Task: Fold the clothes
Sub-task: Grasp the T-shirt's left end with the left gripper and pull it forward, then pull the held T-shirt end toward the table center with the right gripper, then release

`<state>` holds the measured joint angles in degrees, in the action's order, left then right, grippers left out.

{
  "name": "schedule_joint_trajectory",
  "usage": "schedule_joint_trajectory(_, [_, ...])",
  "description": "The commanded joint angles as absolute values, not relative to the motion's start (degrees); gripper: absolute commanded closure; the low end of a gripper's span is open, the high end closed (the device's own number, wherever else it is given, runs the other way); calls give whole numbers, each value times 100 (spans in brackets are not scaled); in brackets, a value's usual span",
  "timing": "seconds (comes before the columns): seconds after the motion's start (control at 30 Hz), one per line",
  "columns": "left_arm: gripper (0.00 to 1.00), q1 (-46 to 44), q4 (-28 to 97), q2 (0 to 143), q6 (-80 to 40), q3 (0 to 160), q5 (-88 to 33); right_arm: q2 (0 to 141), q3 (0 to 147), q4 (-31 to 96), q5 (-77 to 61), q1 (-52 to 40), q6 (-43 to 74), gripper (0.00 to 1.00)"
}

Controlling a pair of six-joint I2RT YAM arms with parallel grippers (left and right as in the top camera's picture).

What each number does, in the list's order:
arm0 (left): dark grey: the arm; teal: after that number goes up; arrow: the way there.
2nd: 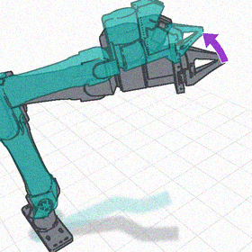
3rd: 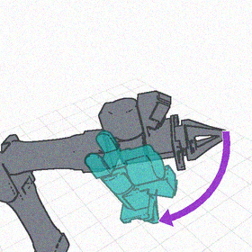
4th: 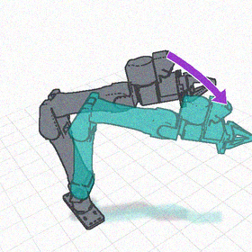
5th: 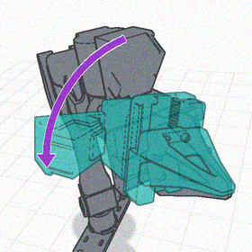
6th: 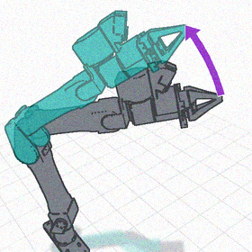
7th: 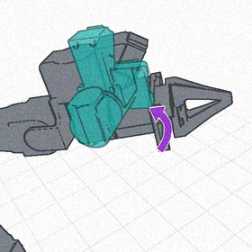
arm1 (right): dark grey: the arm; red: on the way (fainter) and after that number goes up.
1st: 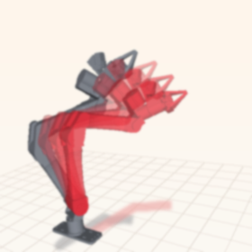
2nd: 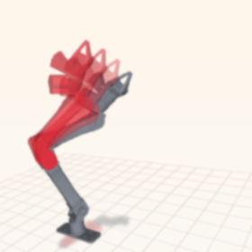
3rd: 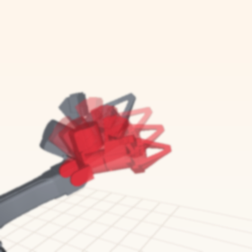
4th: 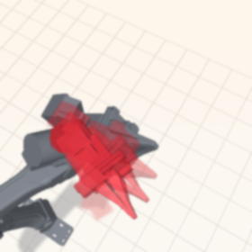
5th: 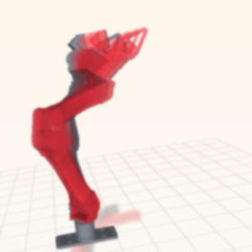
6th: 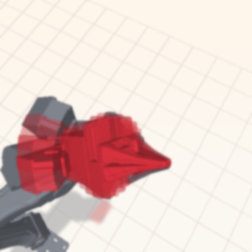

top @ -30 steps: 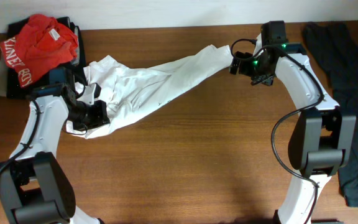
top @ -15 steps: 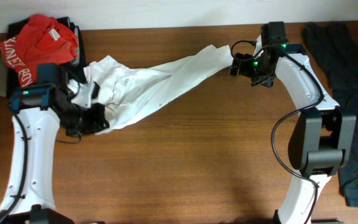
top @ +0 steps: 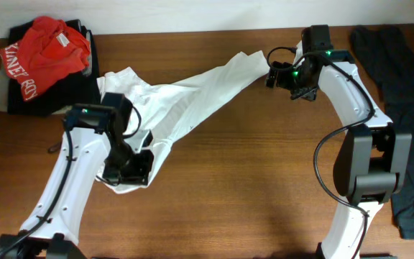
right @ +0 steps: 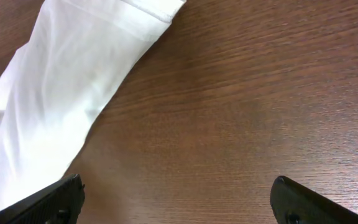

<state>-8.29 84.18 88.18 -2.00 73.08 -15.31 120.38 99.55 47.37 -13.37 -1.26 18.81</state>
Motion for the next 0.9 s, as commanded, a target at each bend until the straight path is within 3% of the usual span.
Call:
schedule_joint_trajectory(0.0, [99,-847,8353,8746,-659,6589,-1267,12027,10029,4735,-1302,-110,1831,1])
schedule_joint_trajectory(0.3, [100,-849,7234,8744,-963,5330,-2923,12027,10029,4696,-1319,-110,1855,1])
schedule_joint_trajectory(0.6, [100,-1096,6890,8744,-1138,5328,-2888,11893,10200,4106,-3002,-202,1568,1])
schedule_joint_trajectory(0.73, [99,-1275,6729,8744,-1396,5328,-2670,11898,10748,4047,-2836,-598,1525,1])
schedule_joint_trajectory(0.87, [99,-1363,6726,8744,-1433,5328,-2550,11898,11183,4045,-1809,-1409,1553,1])
